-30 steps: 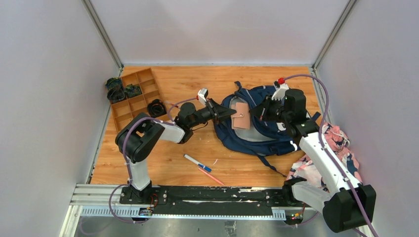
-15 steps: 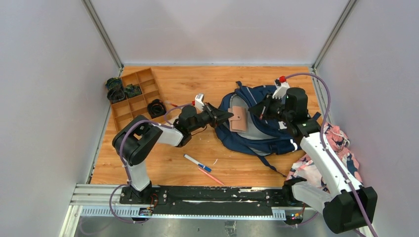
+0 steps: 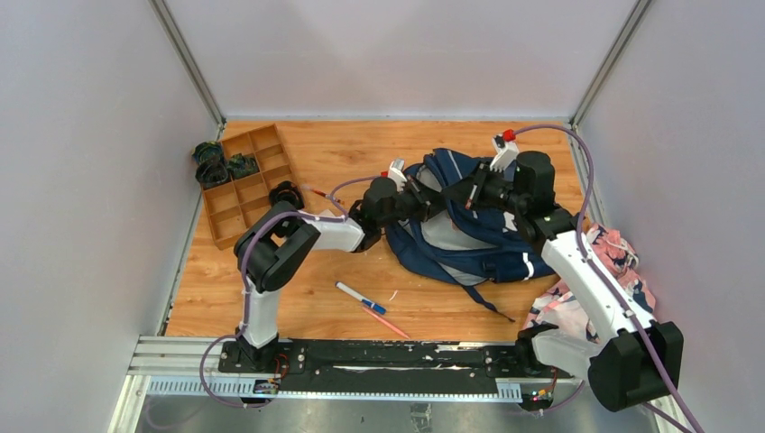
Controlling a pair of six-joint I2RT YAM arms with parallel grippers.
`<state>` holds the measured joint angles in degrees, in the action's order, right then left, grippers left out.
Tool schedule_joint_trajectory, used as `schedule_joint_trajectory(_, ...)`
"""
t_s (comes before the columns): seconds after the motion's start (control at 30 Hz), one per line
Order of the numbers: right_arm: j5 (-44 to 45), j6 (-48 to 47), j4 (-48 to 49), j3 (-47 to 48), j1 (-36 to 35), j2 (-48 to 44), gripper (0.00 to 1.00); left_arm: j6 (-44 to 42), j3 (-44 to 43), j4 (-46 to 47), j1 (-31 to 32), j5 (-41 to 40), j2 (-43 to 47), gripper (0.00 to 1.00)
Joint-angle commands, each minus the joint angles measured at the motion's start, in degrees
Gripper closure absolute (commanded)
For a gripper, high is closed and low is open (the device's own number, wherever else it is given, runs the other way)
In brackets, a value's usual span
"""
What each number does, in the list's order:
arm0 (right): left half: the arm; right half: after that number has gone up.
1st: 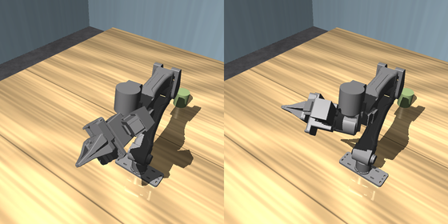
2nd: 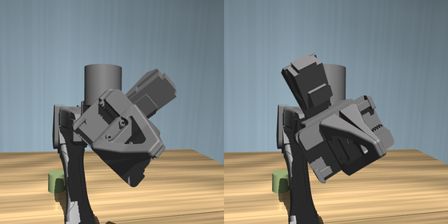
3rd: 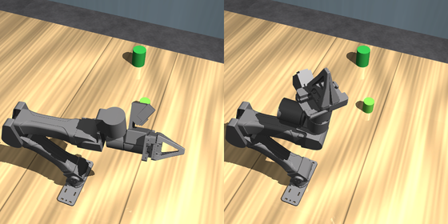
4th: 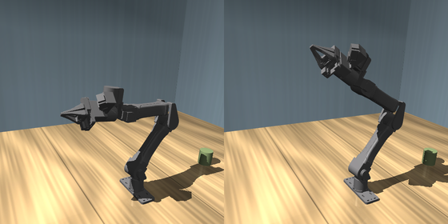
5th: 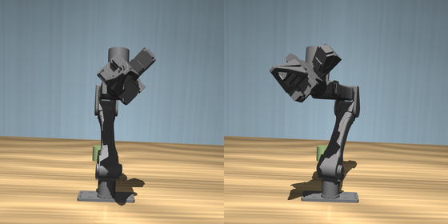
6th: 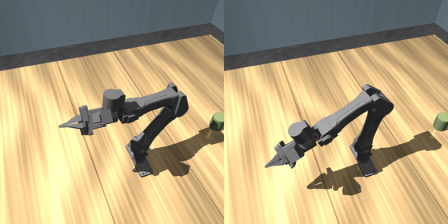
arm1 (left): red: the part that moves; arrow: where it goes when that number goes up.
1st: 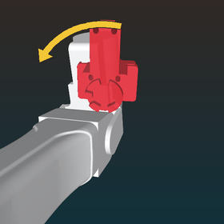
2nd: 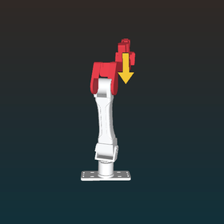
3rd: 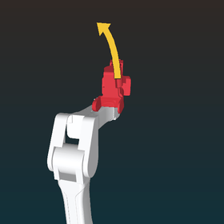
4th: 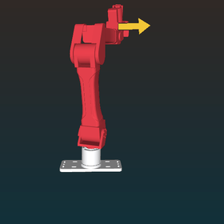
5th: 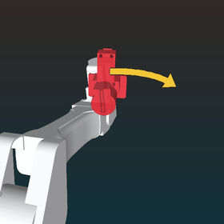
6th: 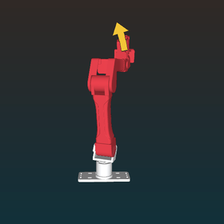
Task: Pack the student bag
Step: Place the personal item in the student bag.
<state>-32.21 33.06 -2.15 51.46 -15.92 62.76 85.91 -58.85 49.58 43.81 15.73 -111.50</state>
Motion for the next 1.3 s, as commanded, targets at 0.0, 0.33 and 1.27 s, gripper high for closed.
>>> schedule_joint_trajectory(0.0,-5.7,1.7,6.2,5.0,-2.8,-0.4,1.00,-3.0,-3.7,-5.0,0.9,-5.9,-3.0,1.00)
schedule_joint_trajectory(0.33,-3.7,0.8,4.2,3.6,-2.8,-1.7,1.00,-14.0,-9.6,-21.9,1.0,-3.8,-2.0,0.28)
schedule_joint_trajectory(1.27,-3.3,-1.7,3.9,2.1,-2.6,0.9,1.00,-52.5,-4.3,-72.8,4.3,-24.6,38.6,0.03)
